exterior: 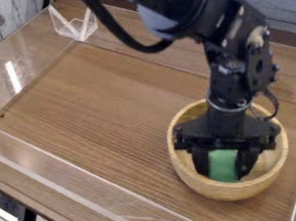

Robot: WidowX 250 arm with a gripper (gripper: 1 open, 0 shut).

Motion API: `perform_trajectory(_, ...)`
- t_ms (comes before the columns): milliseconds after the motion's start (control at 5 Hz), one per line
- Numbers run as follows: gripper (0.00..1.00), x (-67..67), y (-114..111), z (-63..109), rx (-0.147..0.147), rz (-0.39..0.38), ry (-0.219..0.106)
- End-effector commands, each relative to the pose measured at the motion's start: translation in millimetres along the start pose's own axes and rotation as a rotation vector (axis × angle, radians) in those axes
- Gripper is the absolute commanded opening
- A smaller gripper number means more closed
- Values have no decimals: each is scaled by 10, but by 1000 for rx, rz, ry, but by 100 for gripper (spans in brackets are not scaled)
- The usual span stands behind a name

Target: Remove the green block from the brown bowl and put it on the table

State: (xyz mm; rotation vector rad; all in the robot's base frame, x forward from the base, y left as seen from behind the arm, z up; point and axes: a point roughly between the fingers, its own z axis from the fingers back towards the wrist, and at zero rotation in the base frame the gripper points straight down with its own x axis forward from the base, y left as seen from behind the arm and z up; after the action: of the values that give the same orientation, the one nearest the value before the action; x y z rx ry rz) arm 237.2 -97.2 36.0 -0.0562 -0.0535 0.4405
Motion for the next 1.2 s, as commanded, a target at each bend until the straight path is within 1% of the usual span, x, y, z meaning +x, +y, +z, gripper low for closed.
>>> perform_trajectory(0, 0, 42, -126, 249, -50, -87, -27)
perform_trajectory(200, 0, 38, -210, 409, -76, -165, -32)
perform_trajectory(400, 0, 88, -256, 679, -108, -141, -65)
perform_trajectory(600, 0, 229, -177, 946, -130, -77, -112)
perform_trajectory(800, 0, 341, 72, 1103, -129, -18, -161)
perform_trajectory(1000, 0, 519, 494, 1069, -108, 44, -194)
